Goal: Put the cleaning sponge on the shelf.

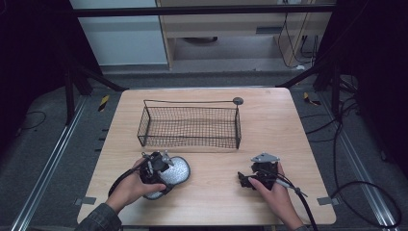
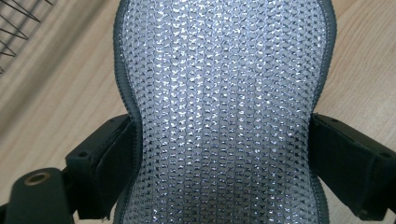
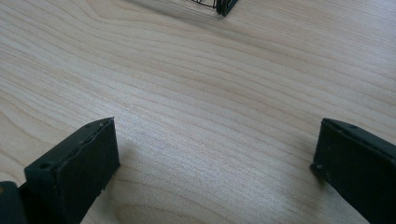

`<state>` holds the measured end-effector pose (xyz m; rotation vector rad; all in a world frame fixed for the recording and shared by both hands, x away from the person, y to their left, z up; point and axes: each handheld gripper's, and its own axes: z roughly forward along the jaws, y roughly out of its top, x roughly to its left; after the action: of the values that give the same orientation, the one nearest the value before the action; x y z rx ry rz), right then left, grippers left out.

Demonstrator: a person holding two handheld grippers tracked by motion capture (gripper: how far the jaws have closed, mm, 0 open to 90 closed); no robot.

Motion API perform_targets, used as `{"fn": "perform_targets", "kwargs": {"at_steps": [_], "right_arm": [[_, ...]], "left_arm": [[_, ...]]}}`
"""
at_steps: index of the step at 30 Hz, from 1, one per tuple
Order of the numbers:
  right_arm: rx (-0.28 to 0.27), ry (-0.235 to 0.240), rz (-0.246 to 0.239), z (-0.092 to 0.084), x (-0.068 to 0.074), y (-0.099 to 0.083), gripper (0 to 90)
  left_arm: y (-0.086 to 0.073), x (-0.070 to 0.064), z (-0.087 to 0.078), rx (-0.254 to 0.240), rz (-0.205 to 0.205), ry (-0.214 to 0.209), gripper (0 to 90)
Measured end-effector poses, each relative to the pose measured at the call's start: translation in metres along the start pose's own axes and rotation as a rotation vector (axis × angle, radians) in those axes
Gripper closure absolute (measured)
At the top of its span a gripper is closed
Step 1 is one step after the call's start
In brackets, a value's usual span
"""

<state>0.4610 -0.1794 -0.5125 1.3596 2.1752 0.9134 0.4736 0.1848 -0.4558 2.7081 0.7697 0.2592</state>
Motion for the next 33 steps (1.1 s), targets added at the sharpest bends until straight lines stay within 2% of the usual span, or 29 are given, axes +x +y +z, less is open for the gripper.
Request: {"fn": "perform_targets", "kwargs": {"at_steps": [8,15,24,33], "right_arm": [[0.000,0.002,0.001,0.000,0.000,0.000,0.4],[0.000,0.002,0.001,0.000,0.000,0.000,0.4],[0.001,0.003,0.000,0.000,0.000,0.000,0.4],[0.002,0.004,-0.001,0.000,0.000,0.000,0.4]], "left_arm": [[0.004,-0.003,-0.010,-0.012,0.055,0.036,11.3],[0.008,-0.004,-0.016,-0.010,0.091,0.086,11.5],[0.015,0.002,-0.025,-0.018,0.103,0.127,11.5],[0.021,0.010,-0.041,-0.019,0.129,0.189,11.6]]}}
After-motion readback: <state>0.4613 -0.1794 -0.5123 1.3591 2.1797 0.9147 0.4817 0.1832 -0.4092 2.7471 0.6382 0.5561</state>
